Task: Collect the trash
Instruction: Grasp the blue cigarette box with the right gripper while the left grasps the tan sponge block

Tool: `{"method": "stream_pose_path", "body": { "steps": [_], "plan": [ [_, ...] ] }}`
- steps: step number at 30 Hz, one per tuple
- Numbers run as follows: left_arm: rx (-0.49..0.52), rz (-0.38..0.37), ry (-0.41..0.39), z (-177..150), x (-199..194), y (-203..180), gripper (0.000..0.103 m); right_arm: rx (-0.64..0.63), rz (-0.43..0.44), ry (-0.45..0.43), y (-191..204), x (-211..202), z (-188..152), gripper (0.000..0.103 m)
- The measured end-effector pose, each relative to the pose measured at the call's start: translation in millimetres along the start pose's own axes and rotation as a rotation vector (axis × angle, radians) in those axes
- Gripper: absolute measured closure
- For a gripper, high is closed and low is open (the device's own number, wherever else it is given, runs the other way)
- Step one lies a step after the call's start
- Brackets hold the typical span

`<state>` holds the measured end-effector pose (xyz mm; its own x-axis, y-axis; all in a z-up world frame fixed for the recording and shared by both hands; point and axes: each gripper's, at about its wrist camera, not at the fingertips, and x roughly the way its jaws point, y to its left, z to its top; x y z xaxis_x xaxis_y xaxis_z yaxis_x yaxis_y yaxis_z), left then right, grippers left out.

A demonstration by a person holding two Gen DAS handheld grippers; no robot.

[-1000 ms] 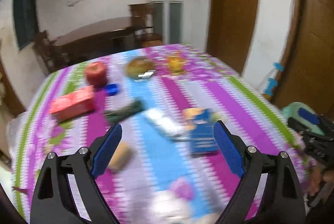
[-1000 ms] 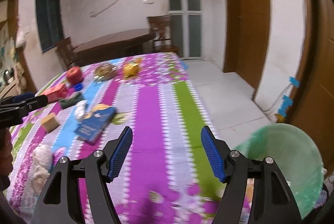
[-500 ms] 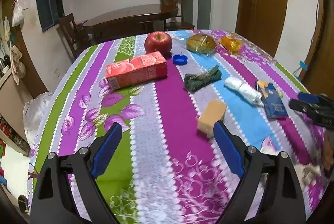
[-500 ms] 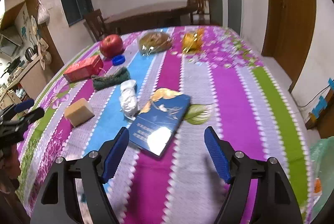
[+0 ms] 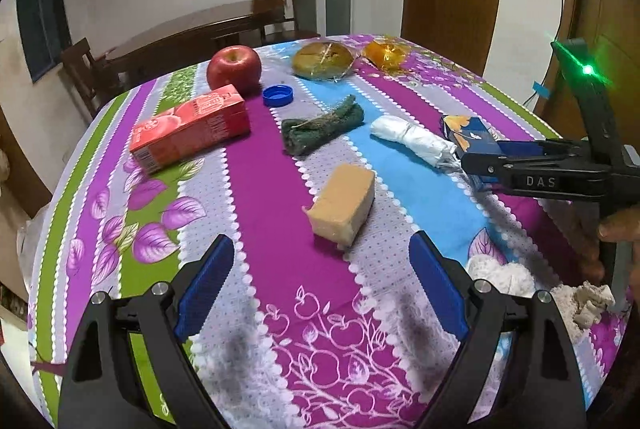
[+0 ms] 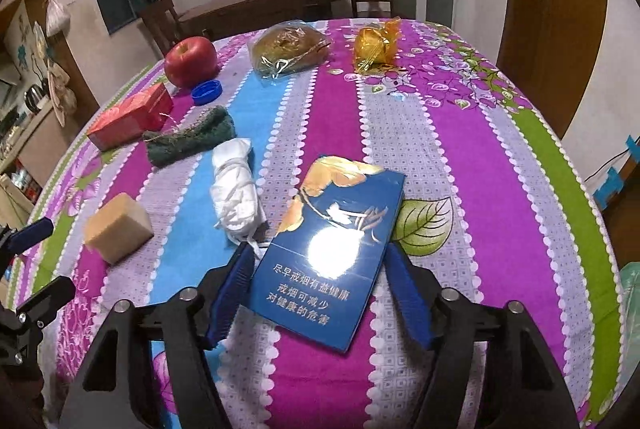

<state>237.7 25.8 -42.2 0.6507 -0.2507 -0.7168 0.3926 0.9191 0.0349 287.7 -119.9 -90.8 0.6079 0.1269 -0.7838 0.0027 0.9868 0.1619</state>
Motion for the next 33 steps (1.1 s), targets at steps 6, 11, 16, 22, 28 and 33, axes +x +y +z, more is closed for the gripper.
{"method": "stream_pose_path", "body": {
  "steps": [6,11,16,22,28,33],
  "plan": [
    [0.097,-0.056,0.048,14.8,21.0,-13.8,0.017,0.038,0.039,-0.019,-11.2,-5.9,-3.9,0.043],
    [0.133,-0.057,0.106,21.1,49.3,-13.0,0.024,0.086,0.059,-0.069,-26.6,-21.8,-10.7,0.044],
    [0.068,-0.092,0.121,19.1,55.8,-2.6,0.061,0.103,0.069,-0.106,-39.3,-38.5,-20.3,0.045],
    [0.000,-0.052,0.062,17.7,31.7,3.2,0.076,0.093,0.094,-0.118,-41.1,-54.1,-34.6,0.045],
    [-0.053,0.037,-0.007,11.3,-8.3,4.5,0.076,0.051,0.121,-0.129,-31.1,-67.5,-46.5,0.045],
    [-0.037,0.077,-0.031,13.0,-20.8,-5.3,0.076,0.029,0.130,-0.151,-27.5,-80.3,-49.7,0.045]
  ]
}}
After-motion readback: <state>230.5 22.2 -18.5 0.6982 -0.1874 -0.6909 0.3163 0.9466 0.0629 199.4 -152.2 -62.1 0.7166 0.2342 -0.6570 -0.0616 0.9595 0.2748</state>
